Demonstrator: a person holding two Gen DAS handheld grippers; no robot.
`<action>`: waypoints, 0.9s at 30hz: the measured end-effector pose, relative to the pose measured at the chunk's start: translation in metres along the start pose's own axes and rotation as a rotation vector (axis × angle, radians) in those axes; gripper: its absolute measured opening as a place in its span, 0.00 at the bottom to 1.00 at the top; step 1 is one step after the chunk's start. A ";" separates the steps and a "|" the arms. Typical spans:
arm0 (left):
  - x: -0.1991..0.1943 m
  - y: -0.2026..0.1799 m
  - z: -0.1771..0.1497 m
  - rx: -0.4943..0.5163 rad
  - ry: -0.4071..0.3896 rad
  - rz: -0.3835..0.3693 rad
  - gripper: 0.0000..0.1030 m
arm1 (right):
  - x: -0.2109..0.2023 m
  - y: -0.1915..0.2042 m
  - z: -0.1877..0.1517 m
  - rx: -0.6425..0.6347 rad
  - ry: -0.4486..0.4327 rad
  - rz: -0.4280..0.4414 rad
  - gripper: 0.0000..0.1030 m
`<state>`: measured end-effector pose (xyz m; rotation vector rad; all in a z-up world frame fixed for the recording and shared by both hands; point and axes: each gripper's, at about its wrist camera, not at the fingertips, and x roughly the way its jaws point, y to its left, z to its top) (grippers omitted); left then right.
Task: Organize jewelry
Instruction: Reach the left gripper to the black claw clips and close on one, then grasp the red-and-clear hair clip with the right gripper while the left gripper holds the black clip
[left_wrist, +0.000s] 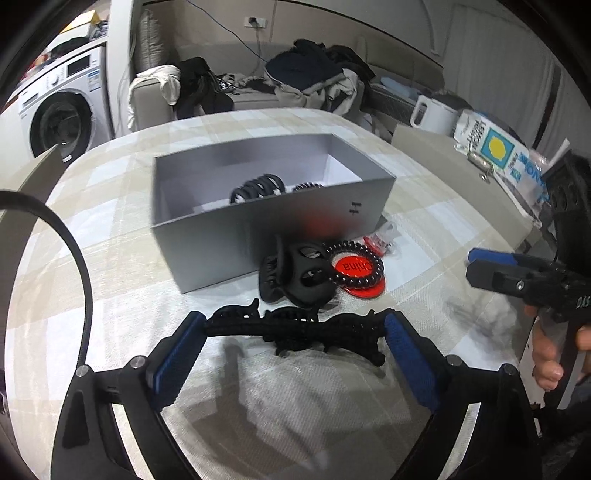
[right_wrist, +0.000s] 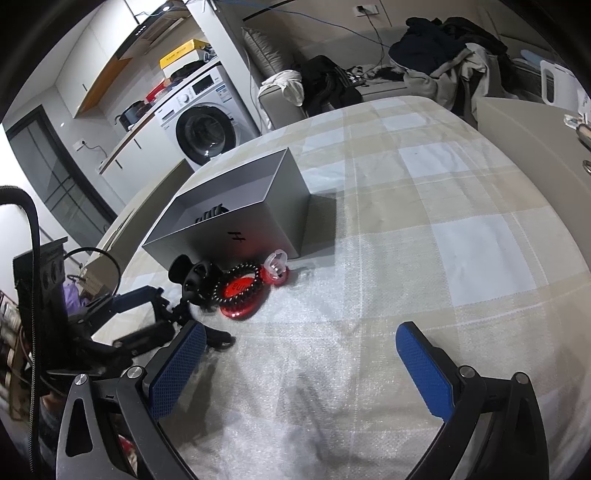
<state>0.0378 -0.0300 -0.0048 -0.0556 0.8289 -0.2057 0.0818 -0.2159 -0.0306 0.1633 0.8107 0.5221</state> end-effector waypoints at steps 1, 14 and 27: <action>-0.002 0.001 0.000 -0.011 -0.009 0.004 0.91 | 0.001 0.001 0.000 -0.001 0.003 0.003 1.00; -0.021 0.013 0.006 -0.087 -0.112 0.022 0.91 | 0.029 0.012 0.016 -0.048 0.086 0.098 0.58; -0.022 0.021 0.008 -0.133 -0.133 0.048 0.91 | 0.052 0.013 0.034 -0.046 0.094 0.096 0.41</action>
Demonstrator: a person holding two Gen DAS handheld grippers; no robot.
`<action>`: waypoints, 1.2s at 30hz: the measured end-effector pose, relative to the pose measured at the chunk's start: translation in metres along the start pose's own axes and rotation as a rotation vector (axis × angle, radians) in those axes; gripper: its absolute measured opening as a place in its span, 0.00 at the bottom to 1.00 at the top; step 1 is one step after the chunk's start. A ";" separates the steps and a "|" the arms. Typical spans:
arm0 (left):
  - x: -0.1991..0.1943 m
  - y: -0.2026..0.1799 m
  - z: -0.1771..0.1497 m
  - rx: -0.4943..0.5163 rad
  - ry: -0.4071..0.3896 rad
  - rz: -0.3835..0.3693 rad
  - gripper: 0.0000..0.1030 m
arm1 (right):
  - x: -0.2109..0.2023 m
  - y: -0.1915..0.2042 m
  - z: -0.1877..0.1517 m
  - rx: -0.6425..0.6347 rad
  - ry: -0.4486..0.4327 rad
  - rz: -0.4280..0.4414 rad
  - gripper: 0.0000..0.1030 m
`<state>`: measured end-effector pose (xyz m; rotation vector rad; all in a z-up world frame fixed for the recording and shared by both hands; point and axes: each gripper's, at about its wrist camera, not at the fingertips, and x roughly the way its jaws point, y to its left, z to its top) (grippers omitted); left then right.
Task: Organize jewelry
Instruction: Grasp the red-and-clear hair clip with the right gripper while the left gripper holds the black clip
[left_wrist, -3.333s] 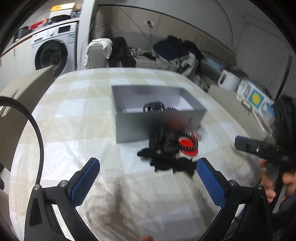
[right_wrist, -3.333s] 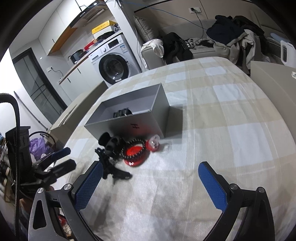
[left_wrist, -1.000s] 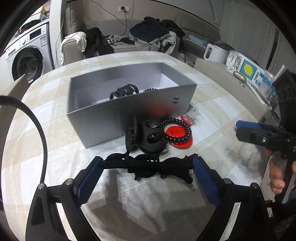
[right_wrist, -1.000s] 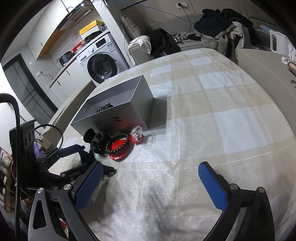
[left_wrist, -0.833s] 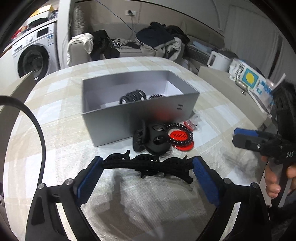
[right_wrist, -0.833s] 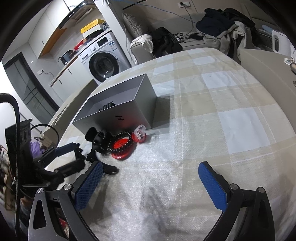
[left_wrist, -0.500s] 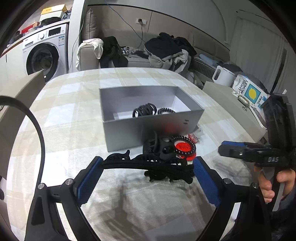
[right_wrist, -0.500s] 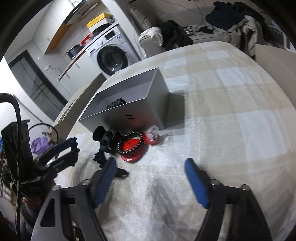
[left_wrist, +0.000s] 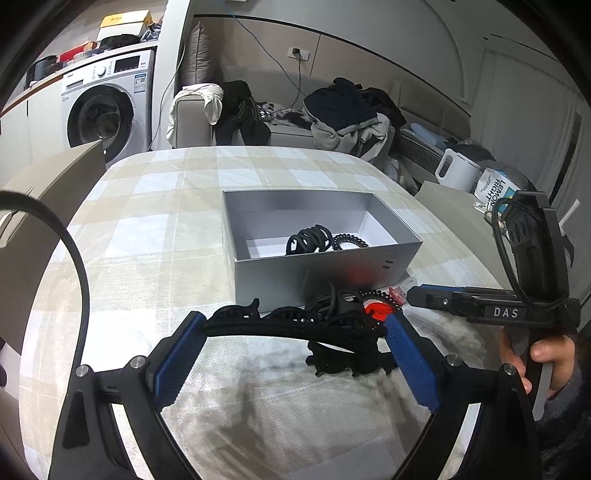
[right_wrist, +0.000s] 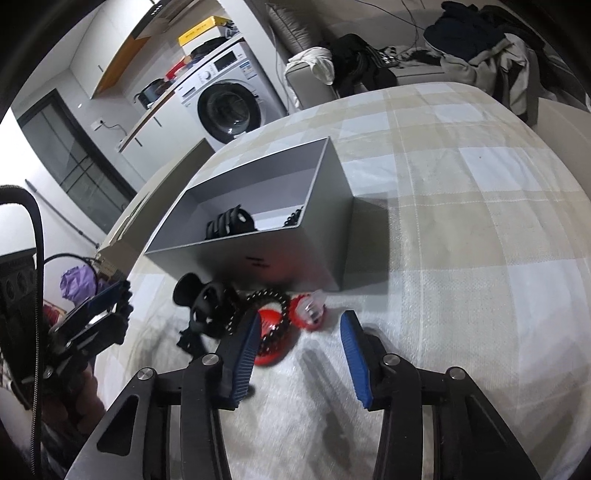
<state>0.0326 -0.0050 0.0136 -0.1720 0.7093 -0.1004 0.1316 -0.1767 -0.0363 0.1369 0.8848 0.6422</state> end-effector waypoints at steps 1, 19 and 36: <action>0.000 0.001 0.000 -0.004 0.001 0.003 0.91 | 0.001 -0.001 0.001 0.001 0.001 0.002 0.40; -0.005 0.006 0.004 -0.036 -0.013 0.005 0.91 | 0.010 0.005 0.002 -0.041 0.005 -0.049 0.16; -0.019 0.000 0.012 -0.009 -0.062 0.024 0.91 | -0.037 0.018 -0.008 -0.079 -0.072 0.005 0.15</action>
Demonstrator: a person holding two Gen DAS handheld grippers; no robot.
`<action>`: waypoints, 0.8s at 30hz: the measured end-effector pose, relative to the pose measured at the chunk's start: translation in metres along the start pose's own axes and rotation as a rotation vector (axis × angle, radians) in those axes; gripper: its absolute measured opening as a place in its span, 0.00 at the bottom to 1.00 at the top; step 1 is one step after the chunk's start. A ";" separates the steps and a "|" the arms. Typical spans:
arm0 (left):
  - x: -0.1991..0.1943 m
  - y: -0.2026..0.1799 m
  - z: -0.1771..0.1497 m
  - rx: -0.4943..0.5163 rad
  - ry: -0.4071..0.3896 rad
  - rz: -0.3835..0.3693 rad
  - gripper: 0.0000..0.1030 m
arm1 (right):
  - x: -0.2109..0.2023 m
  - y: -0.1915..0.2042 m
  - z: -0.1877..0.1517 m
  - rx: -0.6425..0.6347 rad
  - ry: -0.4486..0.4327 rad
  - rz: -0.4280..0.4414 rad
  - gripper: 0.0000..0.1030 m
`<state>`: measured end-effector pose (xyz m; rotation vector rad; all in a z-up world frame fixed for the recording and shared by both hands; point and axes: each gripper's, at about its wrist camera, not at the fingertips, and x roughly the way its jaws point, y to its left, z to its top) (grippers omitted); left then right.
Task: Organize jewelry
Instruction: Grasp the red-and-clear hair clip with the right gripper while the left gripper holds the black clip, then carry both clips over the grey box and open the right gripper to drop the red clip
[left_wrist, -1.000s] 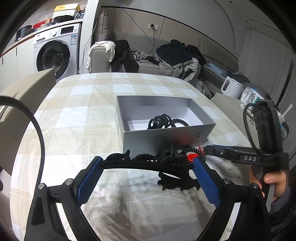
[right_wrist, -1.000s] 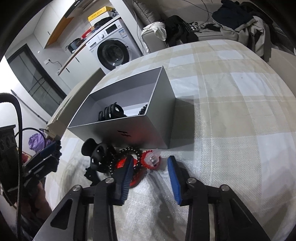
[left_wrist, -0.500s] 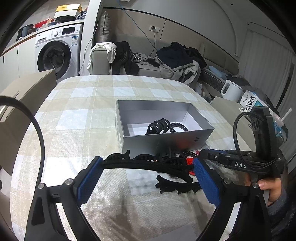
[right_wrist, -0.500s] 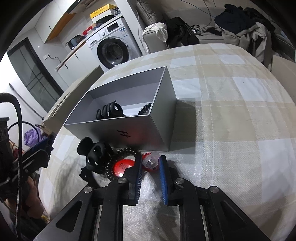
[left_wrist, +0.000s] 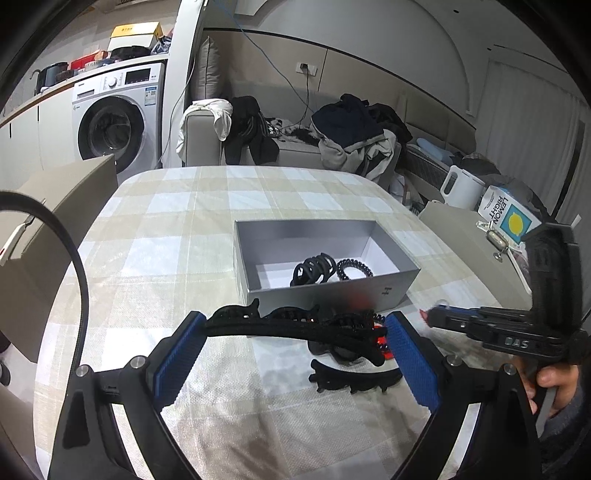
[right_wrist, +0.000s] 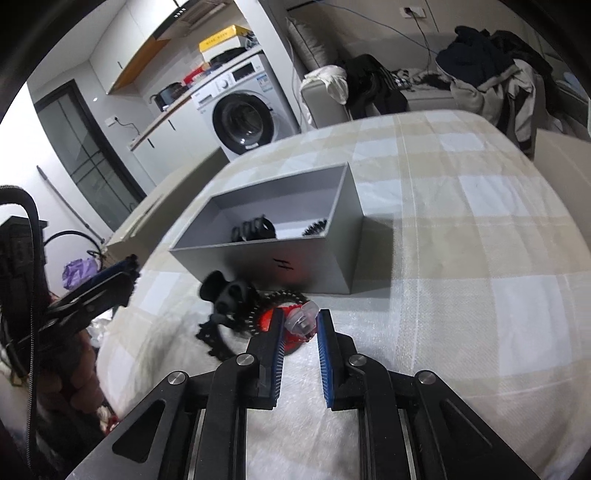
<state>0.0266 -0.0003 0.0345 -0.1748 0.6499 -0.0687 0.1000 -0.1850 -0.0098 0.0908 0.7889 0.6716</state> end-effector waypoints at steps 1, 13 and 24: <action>0.000 0.000 0.001 0.002 -0.004 0.000 0.91 | -0.004 0.001 0.001 -0.002 -0.006 0.005 0.15; -0.003 -0.002 0.015 0.016 -0.039 -0.001 0.91 | -0.037 0.013 0.025 -0.028 -0.099 0.040 0.15; 0.001 0.000 0.027 0.027 -0.064 0.018 0.91 | -0.036 0.022 0.046 -0.057 -0.139 0.051 0.15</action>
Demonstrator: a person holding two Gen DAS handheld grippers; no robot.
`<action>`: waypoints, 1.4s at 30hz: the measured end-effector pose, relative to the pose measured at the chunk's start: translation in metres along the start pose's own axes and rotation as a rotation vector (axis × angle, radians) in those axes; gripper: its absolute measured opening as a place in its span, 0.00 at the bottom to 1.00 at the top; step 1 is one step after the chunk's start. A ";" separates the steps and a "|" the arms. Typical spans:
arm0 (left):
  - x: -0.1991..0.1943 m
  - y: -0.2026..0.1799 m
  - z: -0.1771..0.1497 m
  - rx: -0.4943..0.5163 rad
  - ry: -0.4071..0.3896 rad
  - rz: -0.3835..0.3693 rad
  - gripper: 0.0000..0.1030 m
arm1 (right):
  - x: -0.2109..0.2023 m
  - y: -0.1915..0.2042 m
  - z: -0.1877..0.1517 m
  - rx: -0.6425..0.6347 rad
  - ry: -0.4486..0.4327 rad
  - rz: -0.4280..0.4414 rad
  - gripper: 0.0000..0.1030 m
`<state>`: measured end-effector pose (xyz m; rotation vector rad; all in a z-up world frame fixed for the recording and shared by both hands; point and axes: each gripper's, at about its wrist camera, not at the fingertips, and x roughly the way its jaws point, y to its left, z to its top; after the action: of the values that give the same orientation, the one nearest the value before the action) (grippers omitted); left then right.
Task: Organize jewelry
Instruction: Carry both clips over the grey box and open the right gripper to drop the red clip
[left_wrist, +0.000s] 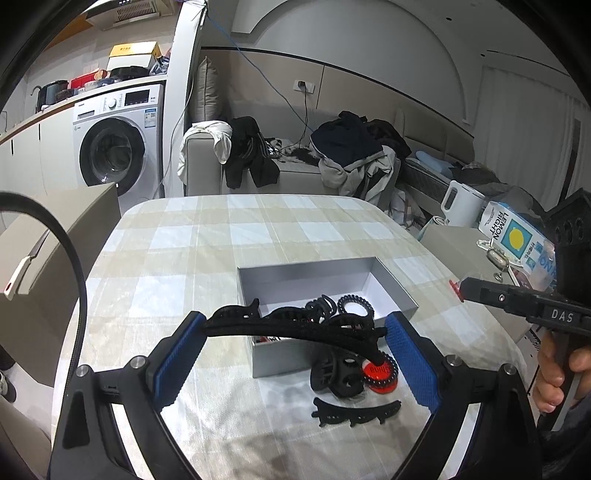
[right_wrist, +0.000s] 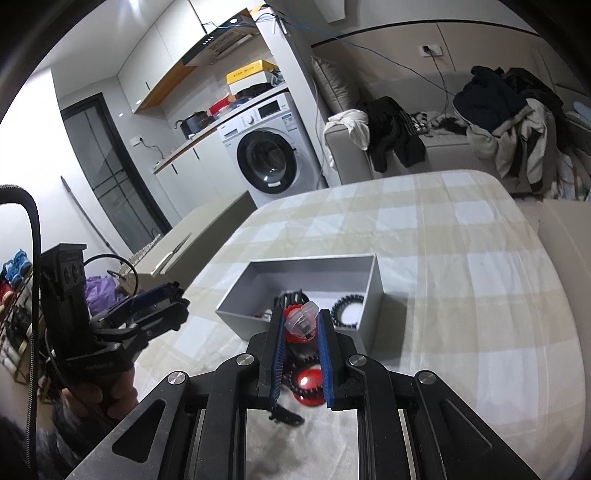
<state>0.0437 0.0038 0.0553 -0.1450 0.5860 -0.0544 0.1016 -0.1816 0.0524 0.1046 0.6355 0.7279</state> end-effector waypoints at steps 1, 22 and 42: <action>0.001 0.000 0.001 0.001 0.000 -0.001 0.91 | 0.000 0.000 0.002 -0.002 -0.003 0.001 0.15; 0.037 0.005 0.019 -0.013 0.013 0.000 0.91 | 0.038 -0.011 0.024 0.027 0.003 0.042 0.15; 0.062 0.002 0.017 0.010 0.064 0.010 0.91 | 0.071 -0.023 0.024 0.066 0.058 0.038 0.15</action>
<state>0.1044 0.0023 0.0347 -0.1312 0.6499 -0.0523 0.1693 -0.1498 0.0291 0.1577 0.7147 0.7493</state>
